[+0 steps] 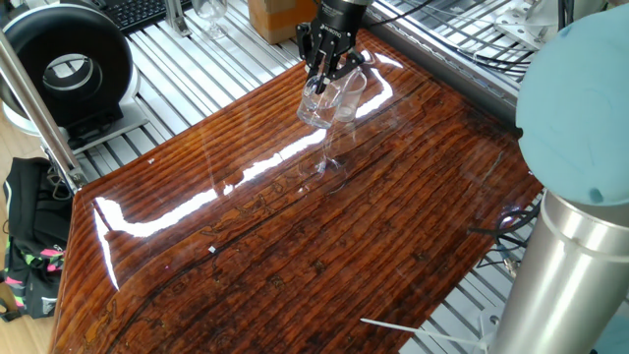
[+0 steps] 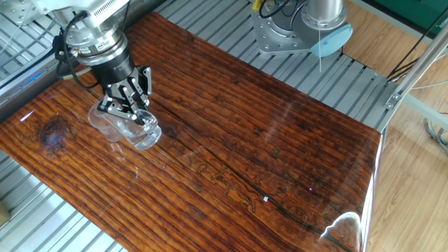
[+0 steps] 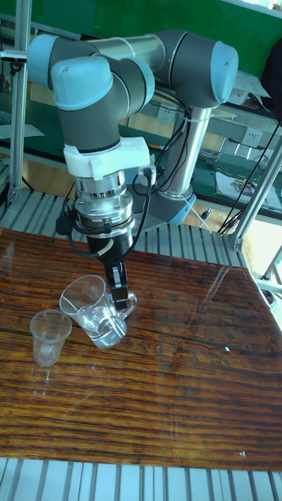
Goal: Pour the water from one cup into another empty cup
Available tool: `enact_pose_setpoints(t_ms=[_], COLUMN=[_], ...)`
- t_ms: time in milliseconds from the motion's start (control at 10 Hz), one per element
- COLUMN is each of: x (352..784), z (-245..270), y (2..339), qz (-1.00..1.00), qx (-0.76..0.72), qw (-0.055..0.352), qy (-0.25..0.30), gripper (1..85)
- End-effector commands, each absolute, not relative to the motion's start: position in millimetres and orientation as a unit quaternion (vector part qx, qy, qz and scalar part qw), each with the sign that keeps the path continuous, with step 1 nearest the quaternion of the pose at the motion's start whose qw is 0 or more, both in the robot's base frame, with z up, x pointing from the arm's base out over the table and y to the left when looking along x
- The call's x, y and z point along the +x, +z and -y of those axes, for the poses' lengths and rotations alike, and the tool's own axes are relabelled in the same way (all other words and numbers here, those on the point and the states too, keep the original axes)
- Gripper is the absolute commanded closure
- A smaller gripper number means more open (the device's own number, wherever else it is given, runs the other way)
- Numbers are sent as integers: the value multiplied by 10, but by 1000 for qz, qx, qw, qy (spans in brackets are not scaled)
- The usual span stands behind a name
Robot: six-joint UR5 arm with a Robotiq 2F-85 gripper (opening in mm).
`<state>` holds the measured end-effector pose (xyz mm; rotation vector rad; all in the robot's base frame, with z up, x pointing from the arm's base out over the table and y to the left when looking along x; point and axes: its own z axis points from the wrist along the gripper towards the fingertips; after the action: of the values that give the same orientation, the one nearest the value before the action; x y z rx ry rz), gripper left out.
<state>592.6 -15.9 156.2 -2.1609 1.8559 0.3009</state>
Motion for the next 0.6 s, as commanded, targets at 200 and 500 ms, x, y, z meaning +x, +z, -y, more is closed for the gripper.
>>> enact_pose_setpoints(t_ms=[200, 500], x=[6066, 6122], z=[128, 189], y=[1600, 1583], qz=[-669, -683], qx=[-720, -709], qw=[158, 155], qy=[94, 81], gripper=[840, 840])
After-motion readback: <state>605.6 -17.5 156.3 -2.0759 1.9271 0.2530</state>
